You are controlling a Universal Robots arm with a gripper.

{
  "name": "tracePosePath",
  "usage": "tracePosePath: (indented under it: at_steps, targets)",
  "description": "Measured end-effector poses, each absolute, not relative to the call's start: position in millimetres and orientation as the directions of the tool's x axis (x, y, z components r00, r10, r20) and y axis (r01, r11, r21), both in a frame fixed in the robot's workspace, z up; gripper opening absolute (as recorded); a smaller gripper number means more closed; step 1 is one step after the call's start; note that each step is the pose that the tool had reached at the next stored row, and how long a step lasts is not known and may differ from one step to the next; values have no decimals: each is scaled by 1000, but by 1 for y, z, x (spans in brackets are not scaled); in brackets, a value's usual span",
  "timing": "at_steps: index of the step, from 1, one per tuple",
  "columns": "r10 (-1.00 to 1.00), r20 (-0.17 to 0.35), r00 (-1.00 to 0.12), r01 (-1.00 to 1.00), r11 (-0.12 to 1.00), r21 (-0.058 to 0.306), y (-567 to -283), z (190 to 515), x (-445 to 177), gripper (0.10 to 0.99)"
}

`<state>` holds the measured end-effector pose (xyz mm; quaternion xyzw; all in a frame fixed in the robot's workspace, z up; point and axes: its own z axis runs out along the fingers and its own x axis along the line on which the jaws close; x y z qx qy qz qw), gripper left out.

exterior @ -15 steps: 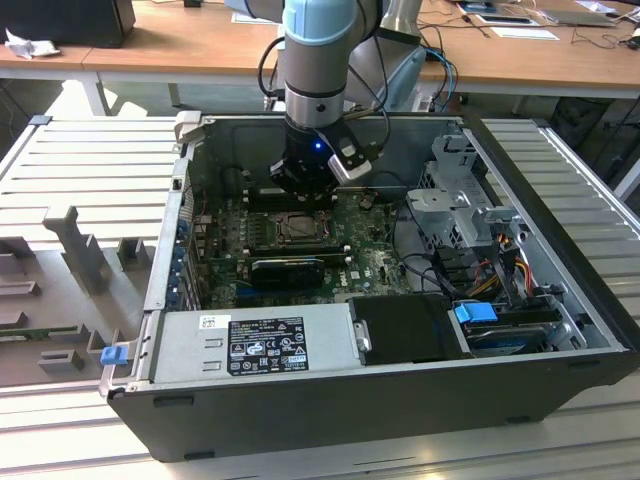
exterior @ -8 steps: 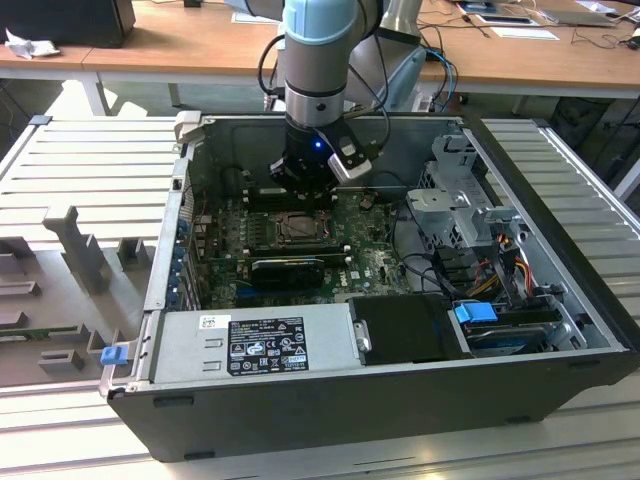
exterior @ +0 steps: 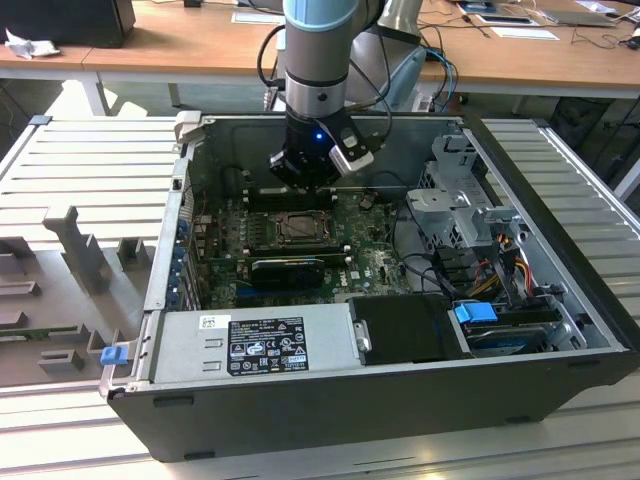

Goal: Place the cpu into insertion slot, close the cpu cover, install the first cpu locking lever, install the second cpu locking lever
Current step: 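Install the first cpu locking lever, then install the second cpu locking lever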

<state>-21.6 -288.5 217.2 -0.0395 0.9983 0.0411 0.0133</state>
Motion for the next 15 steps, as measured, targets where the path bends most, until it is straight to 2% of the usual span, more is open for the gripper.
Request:
tracePosePath:
  at_steps: [15]
  targets:
    - [-78,-30,-997,-80,993,81,-296,217,-22,106]
